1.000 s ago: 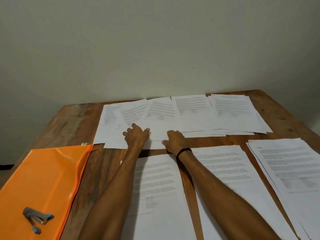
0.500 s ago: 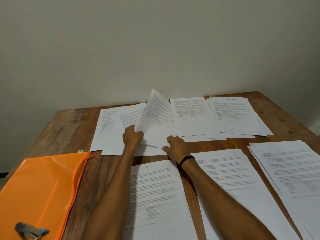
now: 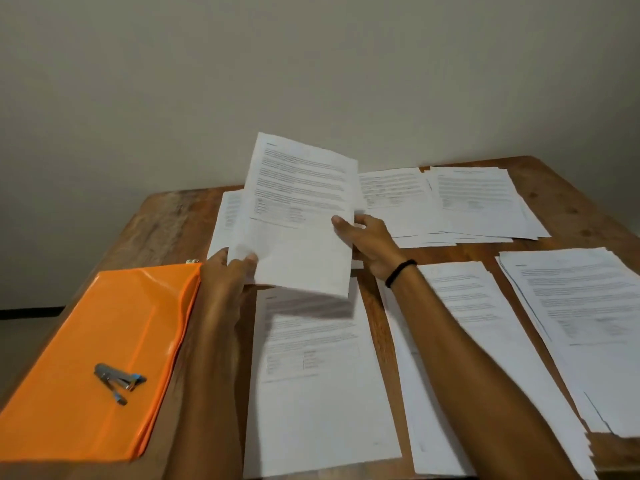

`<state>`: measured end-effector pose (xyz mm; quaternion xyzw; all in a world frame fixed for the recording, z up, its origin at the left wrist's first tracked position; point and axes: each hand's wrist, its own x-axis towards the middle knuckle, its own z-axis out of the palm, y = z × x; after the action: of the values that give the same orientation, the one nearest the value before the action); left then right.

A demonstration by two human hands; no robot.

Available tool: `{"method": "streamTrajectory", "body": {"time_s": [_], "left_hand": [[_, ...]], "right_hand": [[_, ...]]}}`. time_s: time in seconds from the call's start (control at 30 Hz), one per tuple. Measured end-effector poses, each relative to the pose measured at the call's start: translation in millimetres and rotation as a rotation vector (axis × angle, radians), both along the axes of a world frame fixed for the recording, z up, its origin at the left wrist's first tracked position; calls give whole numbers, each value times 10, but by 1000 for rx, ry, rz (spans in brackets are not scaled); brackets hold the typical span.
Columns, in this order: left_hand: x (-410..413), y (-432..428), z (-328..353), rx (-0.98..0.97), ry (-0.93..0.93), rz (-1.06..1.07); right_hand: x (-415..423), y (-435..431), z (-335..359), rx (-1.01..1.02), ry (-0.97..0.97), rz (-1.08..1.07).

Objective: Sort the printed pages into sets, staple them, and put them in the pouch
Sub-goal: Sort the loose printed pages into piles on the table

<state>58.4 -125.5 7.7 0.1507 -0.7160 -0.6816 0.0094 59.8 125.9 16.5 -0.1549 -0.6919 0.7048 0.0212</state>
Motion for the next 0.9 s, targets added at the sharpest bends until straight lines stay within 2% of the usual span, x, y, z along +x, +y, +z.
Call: {"method": "streamTrajectory", "body": {"time_s": [0.13,0.2,0.3,0.4,0.43,0.53,0.7,0.8,0.9], "left_hand": [[633,-257,-159,-297,-111,-205],[891,-280,-266,-478,-172,-164],[1204,-165,-398,-689,-102,-154],[1319,-11,-513,-634,-77,-230],[1337,39,-551,-682,-83,-256],[1372,107,-678,-993,-54,-350],[1422,202,-585,-1044,-8,-456],[1355,225,-534,-1105,41,-498],[1337,237,-637,-1117,0,-527]], "right_hand": [[408,-47,-72,245,-13,57],[631,-85,-209,456,-87,122],[951,-192,-354,691,-202,187],[1183,-336,-459,800,-221,182],[1232,-381,-505,824,-219,168],[1388,-461,-542,824,-215,153],[1552,-368,-569,905,-200,99],[1597,-234,-628,1022,-134,-67],[1677,-61,-728,1103,-90,-193]]}}
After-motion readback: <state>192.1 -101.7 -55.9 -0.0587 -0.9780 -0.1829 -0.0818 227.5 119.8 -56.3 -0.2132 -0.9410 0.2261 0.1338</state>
